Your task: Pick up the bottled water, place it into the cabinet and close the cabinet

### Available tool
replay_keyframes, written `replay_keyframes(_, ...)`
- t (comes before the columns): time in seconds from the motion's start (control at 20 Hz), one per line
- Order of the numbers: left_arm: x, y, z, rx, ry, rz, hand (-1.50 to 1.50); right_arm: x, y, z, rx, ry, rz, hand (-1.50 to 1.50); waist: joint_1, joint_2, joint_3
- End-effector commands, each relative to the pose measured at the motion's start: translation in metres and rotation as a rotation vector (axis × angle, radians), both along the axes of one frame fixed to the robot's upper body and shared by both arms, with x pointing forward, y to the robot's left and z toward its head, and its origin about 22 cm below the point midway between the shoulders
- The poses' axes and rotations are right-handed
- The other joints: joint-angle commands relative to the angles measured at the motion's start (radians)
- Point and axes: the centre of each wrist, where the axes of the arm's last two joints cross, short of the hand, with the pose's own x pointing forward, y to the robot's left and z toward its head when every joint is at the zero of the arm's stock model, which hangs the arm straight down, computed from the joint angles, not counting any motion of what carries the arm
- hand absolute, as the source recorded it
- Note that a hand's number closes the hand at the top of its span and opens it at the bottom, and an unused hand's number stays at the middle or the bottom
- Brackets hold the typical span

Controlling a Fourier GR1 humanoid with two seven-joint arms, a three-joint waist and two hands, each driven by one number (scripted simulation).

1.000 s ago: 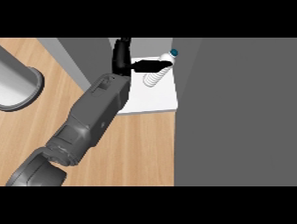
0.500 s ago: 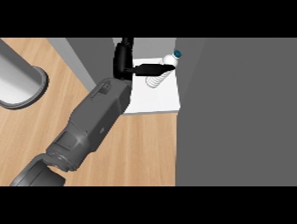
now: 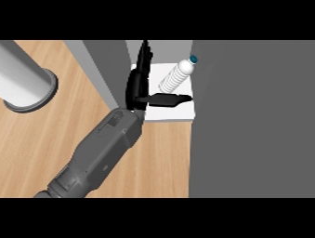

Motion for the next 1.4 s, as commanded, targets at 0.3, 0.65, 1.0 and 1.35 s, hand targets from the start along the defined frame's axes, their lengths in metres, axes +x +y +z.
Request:
replay_keyframes(0.3,-0.096,-0.014,-0.022,-0.129,0.029,-0.064,-1.5,-0.016,0.024,0.015,-0.066,-0.021,-0.018,-1.5,0.035,-0.007,0.001)
replay_keyframes(0.65,-0.154,0.006,-0.028,-0.162,0.059,-0.186,1.5,-0.006,0.027,0.023,-0.09,-0.017,0.021,1.5,0.036,0.001,0.0)
replay_keyframes(1.0,-0.184,0.047,-0.022,-0.118,0.05,-0.211,1.5,-0.004,0.014,0.02,-0.156,0.026,0.188,1.5,0.022,0.0,0.001)
replay_keyframes(1.35,-0.199,0.112,-0.022,-0.046,0.041,-0.183,1.5,-0.003,0.041,0.028,-0.225,0.064,0.341,1.5,0.027,0.001,-0.001)
